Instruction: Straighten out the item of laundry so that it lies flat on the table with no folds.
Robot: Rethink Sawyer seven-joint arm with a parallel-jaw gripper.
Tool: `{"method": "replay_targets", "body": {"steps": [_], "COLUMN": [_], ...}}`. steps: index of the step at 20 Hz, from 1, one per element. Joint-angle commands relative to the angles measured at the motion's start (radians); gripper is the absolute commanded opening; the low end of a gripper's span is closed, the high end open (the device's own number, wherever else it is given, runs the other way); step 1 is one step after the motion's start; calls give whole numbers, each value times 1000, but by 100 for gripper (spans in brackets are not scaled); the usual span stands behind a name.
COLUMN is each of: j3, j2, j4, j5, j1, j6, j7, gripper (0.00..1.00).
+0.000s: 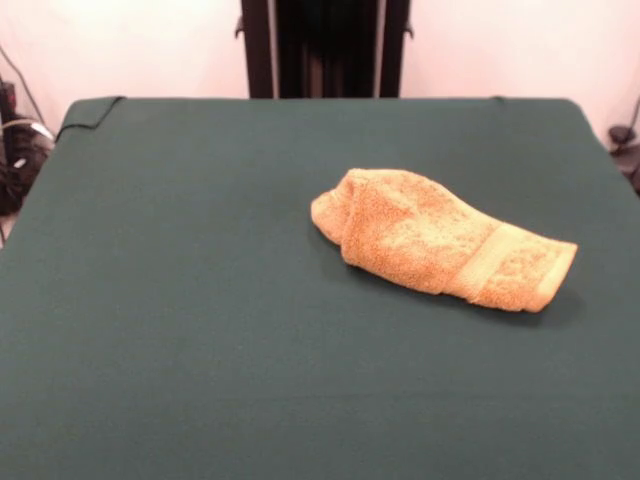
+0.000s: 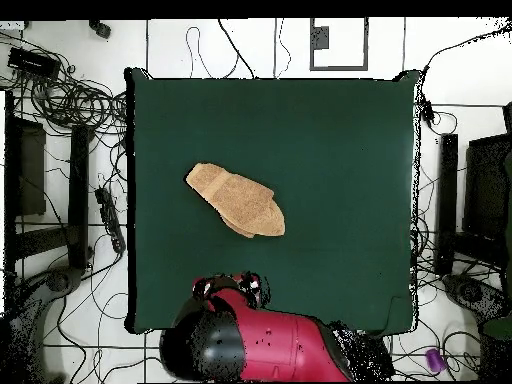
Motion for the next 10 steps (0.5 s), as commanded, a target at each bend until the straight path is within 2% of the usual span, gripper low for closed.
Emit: {"method": "replay_targets", "body": {"steps": [1, 5, 10], "j3": [-14, -46, -47], "j2": [152, 246, 342], "j4": [10, 21, 32], "j5": [-83, -63, -33], "j1": [72, 90, 100], "j6": [-139, -218, -364], "j7": [205, 260, 265], "gripper": [100, 100, 100]}}
